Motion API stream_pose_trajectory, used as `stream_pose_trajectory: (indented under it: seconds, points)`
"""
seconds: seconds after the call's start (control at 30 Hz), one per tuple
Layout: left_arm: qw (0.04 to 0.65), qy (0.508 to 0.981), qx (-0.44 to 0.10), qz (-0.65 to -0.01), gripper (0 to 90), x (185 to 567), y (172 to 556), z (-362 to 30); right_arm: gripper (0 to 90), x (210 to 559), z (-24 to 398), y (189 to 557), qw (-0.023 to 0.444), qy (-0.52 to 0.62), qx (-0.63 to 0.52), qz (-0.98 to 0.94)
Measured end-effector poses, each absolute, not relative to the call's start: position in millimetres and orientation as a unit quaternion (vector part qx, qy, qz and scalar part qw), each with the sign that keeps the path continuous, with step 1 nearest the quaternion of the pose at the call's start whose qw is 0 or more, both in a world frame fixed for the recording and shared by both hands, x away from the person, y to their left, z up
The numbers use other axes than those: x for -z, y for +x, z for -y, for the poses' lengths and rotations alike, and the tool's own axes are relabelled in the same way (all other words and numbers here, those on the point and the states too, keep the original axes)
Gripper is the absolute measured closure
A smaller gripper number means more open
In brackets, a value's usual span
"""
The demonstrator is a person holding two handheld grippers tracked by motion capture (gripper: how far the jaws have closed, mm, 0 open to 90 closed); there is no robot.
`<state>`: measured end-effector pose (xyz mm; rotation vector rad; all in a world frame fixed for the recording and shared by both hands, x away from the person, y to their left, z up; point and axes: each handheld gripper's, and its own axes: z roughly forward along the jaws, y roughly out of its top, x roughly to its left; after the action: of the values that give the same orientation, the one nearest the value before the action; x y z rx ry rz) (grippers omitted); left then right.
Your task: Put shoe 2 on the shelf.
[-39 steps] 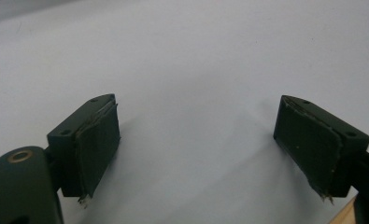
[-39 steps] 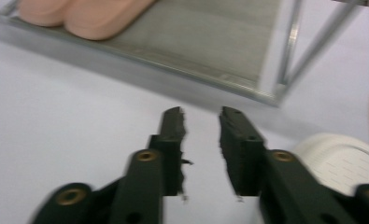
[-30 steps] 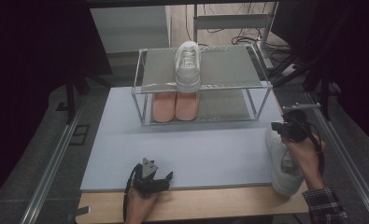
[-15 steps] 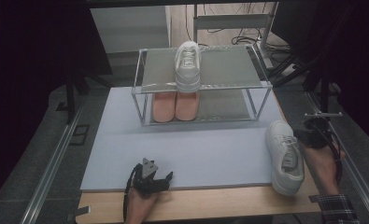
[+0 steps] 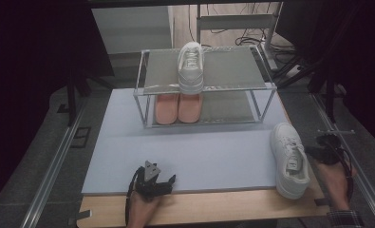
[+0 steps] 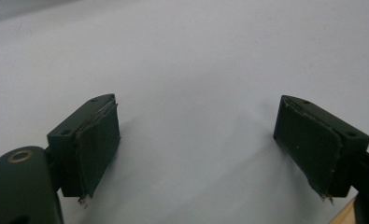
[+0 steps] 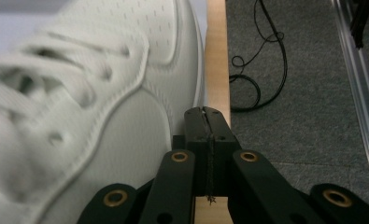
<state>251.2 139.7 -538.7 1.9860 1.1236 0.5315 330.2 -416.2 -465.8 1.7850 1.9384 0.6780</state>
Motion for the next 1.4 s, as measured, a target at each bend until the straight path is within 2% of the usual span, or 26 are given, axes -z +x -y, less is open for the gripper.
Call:
stream_pose_trajectory:
  seconds: [0.33, 0.7, 1.4]
  points:
    - [0.389, 0.781, -0.209, -0.442, 14.7, 538.6, 251.2, -139.7, 89.4, 477.7, 418.5, 317.3, 0.184, 0.647, -0.258, -0.694]
    - [0.389, 0.781, -0.209, -0.442, 14.6, 538.7, 251.3, -139.8, 89.5, 478.6, 414.8, 309.3, 0.177, 0.652, -0.267, -0.688]
    - [0.389, 0.781, -0.209, -0.442, 14.7, 538.7, 251.2, -139.8, 89.5, 480.4, 368.1, 314.6, 0.155, 0.615, -0.289, -0.718]
